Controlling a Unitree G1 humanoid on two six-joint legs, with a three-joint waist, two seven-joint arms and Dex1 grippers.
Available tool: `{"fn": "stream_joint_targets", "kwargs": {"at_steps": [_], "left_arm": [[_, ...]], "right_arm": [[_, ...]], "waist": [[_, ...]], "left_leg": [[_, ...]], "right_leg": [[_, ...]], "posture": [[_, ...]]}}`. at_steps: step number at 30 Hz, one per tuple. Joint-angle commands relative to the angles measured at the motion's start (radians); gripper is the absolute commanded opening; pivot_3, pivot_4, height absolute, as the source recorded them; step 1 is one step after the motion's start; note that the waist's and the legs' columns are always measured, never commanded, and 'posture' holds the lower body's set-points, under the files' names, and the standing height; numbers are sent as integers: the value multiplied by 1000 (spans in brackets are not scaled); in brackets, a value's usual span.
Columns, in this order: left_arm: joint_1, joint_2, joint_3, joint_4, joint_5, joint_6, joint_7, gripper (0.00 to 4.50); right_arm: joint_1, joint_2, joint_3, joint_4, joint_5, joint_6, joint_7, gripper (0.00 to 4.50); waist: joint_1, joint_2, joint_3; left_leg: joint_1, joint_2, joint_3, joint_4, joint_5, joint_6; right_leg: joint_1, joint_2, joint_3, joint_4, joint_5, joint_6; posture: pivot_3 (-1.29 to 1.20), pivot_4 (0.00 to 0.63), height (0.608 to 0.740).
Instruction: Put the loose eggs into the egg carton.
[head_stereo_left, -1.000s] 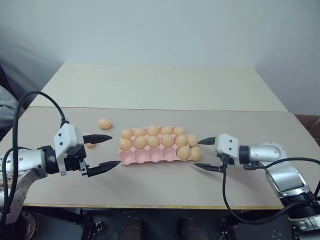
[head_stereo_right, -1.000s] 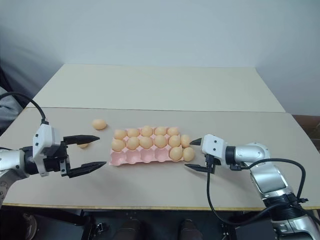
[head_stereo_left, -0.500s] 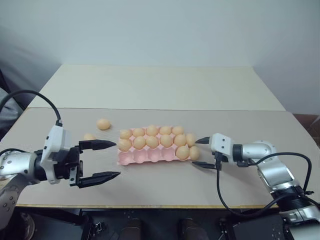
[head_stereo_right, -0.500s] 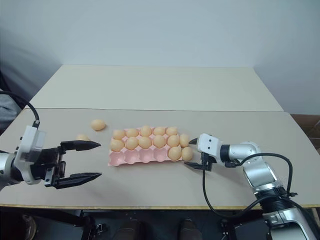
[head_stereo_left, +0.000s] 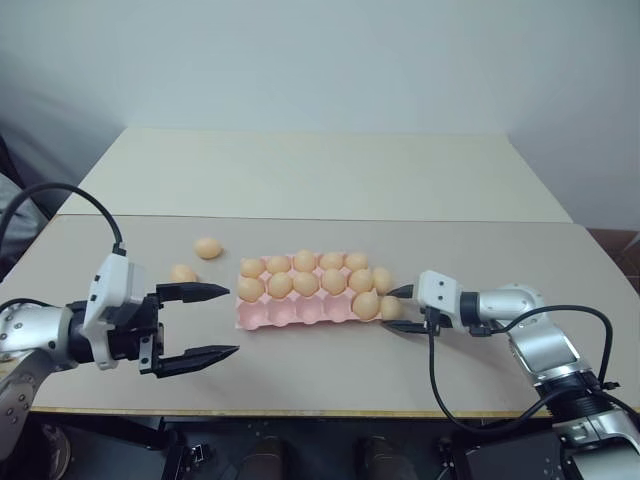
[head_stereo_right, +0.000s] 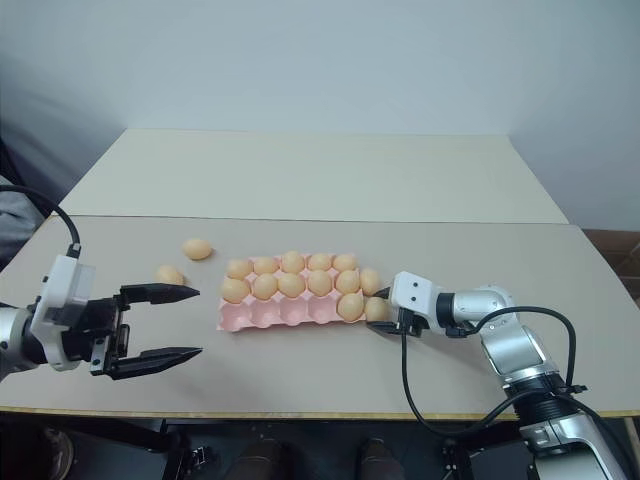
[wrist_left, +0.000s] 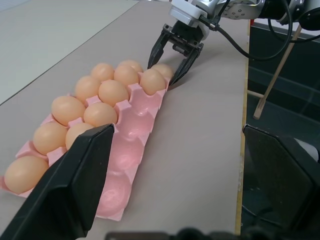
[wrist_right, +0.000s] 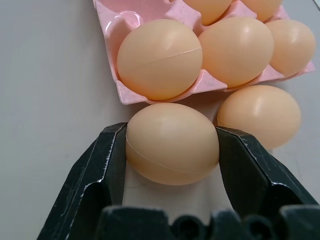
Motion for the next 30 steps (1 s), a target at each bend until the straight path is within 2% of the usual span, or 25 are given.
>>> {"fn": "stream_joint_targets", "kwargs": {"at_steps": [1,6,11,17,24,28,29,30], "left_arm": [[-5,13,33,0,4,-10,0,4500],[-1,14,49,7,8,-13,-8,4500],[63,35,91,44,55,-26,-43,4500],[78,45,107,81,85,-45,-74,4500],[82,28,120,40,69,-28,-42,4500],[86,15,113,12,63,-19,-19,4500],[86,14,113,8,63,-17,-16,4500],[88,11,113,5,62,-16,-13,4500]], "right_arm": [[9,-35,-40,-41,12,-21,4,2596],[47,-109,-104,-111,22,-16,-6,2596],[13,-145,-137,-250,38,24,-22,2596],[-71,-45,-61,-363,57,169,-59,2596],[-125,71,61,-343,26,199,-72,2596],[-149,126,118,-304,19,228,-63,2596],[-152,129,124,-299,14,233,-62,3247],[-156,131,132,-297,18,238,-51,3476]], "waist": [[2,0,0],[3,0,0],[-8,0,0],[-11,0,0],[-8,0,0],[-10,0,0],[-10,0,0],[-9,0,0]], "left_leg": [[0,0,0,0,0,0],[-1,0,0,0,0,0],[0,1,1,0,0,0],[0,13,3,0,0,-1],[-7,15,4,0,0,-1],[-7,15,6,0,0,-1],[-7,15,6,0,0,-1],[-7,15,6,0,0,-1]], "right_leg": [[0,0,0,0,0,0],[-1,0,0,-1,0,0],[-1,1,1,0,0,0],[-3,12,1,-1,1,-4],[-12,16,2,1,3,-9],[-13,16,4,1,5,-6],[-13,15,4,1,5,-6],[-13,15,4,1,5,-6]], "posture": [[0,150,740],[0,150,740],[0,150,740],[0,150,740],[0,150,740],[0,150,740],[0,150,740],[0,150,740]]}}
